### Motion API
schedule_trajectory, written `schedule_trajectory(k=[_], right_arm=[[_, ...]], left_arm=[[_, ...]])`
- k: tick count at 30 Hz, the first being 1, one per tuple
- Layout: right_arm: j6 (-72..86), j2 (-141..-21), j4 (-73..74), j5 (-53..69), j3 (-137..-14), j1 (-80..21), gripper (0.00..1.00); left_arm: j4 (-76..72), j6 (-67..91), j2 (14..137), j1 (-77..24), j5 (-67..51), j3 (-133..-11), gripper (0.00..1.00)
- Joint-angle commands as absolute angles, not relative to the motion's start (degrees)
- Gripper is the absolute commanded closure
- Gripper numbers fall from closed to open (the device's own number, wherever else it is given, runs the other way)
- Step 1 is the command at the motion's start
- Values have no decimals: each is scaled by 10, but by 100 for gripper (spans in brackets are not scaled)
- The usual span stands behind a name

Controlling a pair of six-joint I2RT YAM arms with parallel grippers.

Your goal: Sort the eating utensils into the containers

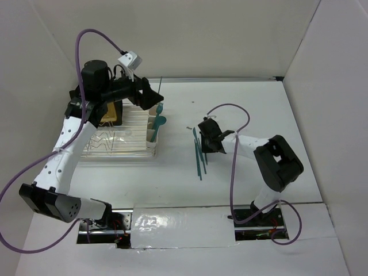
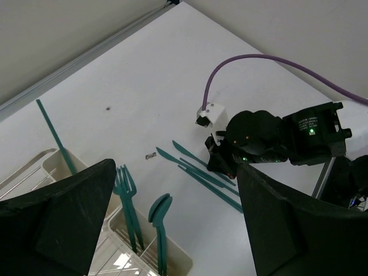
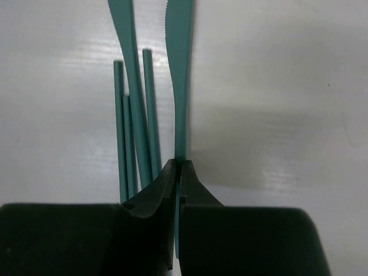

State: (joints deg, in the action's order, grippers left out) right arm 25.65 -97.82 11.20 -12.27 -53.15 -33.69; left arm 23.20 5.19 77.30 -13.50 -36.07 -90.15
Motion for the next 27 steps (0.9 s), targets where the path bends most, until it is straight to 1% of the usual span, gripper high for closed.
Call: schedule_trajectory(k=[1,2,3,6,8,10,18,24,27], right_arm=[[261,-907,128,-110,-512,-342,100],[259,-884,114,-99,-512,-344,100],[257,-842,107,-85,-512,-344,100],[241,-769,87,-49,-507,-341,100],[232,-734,81,-32,-507,-341,100],[229,-707,74,-6,-507,-342,100],[213,-643,59,46,-507,-345,100],[213,-603,54,51,-512,-347,100],[206,-592,54,51,-512,-346,100]], left_arm=[[236,87,799,-158,-339,-932,2],[237,89,808,-168,-324,-939,2],[243,89,829,-190,-282,-960,2],[272,89,869,-213,-235,-1004,2],[272,93,882,-219,-237,-1015,3],[261,96,897,-245,-247,-1014,3],[261,123,961,-289,-234,-1034,4],[258,141,983,-306,-229,-1031,5],[240,160,987,-307,-233,-1008,7]])
